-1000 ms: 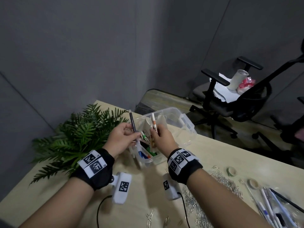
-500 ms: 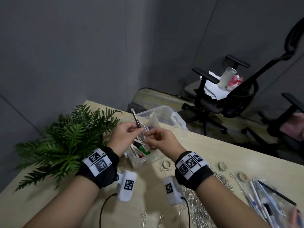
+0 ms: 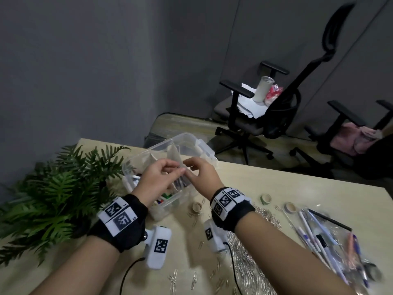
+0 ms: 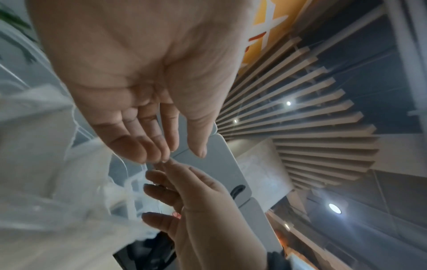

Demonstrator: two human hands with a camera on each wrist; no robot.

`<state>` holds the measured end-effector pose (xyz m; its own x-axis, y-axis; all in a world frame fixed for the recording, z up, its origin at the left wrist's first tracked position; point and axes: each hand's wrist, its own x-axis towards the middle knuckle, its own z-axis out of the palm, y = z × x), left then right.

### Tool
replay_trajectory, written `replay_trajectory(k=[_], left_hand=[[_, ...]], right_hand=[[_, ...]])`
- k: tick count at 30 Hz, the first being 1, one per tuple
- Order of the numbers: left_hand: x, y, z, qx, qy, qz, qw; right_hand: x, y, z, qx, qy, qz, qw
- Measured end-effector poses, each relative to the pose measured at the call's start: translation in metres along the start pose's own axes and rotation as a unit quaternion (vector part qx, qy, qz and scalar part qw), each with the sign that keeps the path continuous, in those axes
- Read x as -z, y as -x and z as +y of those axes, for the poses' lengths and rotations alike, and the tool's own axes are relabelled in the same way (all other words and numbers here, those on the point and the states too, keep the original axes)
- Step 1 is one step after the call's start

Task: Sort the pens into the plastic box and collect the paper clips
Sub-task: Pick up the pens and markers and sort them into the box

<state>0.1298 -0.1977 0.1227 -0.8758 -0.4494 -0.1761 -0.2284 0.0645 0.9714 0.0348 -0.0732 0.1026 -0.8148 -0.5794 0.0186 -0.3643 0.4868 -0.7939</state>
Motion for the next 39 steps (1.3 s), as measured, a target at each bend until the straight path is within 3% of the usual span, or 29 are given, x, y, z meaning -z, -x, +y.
replay_trajectory(k=[4, 10, 17, 22, 25, 32, 39], left_hand=[[-0.043, 0.005, 0.004, 0.016, 0.006, -0.063, 0.998], [-0.125, 0.014, 0.005, 0.044, -0.047, -0.145, 0.987], [-0.238, 0.027, -0.018, 0.104, -0.096, -0.180, 0.973], [-0.312, 0.047, -0.042, 0.157, -0.139, -0.191, 0.959], [-0.351, 0.052, -0.053, 0.194, -0.121, -0.183, 0.956], [-0.418, 0.048, -0.072, 0.182, -0.200, -0.158, 0.950], [-0.462, 0.034, -0.084, 0.141, -0.266, -0.115, 0.947]], right_hand=[[0.034, 0.028, 0.044, -0.002, -0.018, 0.056, 0.998], [0.121, 0.091, 0.137, -0.119, 0.003, 0.116, 0.986], [0.206, 0.170, 0.237, -0.268, 0.040, 0.108, 0.956], [0.250, 0.199, 0.290, -0.319, 0.062, 0.076, 0.943], [0.267, 0.203, 0.313, -0.320, 0.076, 0.053, 0.943], [0.277, 0.190, 0.349, -0.315, 0.081, 0.014, 0.946], [0.272, 0.176, 0.368, -0.294, 0.180, -0.024, 0.938]])
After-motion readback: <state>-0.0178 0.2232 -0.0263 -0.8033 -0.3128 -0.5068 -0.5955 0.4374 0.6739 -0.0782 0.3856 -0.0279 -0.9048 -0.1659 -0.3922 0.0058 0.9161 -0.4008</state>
